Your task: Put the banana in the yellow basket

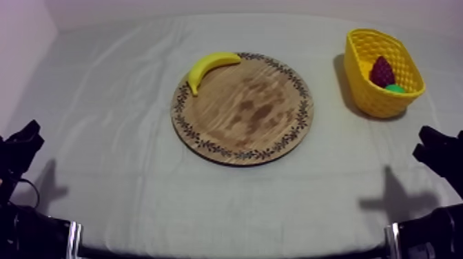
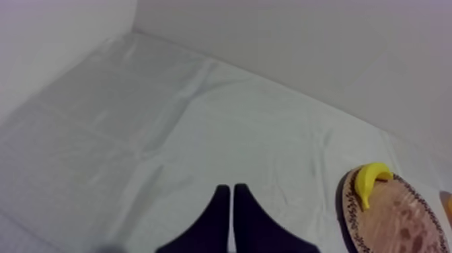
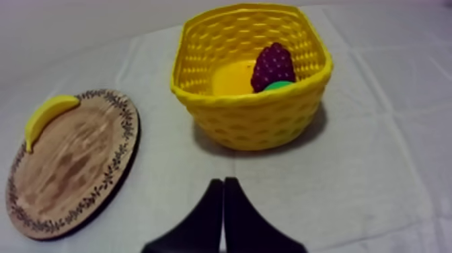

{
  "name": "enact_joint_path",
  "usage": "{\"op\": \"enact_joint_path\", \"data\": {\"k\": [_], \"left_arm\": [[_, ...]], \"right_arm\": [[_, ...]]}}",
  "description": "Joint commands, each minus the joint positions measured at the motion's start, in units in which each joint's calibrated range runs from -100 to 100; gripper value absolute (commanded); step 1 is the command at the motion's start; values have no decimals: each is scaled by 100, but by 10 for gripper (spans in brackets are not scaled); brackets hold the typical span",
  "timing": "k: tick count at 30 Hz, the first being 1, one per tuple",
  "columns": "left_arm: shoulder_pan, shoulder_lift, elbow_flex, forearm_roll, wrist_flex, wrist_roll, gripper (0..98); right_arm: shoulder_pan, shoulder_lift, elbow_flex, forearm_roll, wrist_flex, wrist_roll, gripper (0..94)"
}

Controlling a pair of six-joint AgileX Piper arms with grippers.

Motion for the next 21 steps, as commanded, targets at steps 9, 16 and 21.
{"op": "enact_joint_path", "data": {"k": [9,16,21], "left_arm": [[-2,0,0,-2,3,-1,1],[-2,0,0,-2,3,-1,1],[-2,0,0,-2,3,-1,1]], "right_arm": [[-130,228,-322,82,71,-48,11],[-371,873,-1904,8,216,38,11],[-745,1428,-2852,138,118,-261,11]]}}
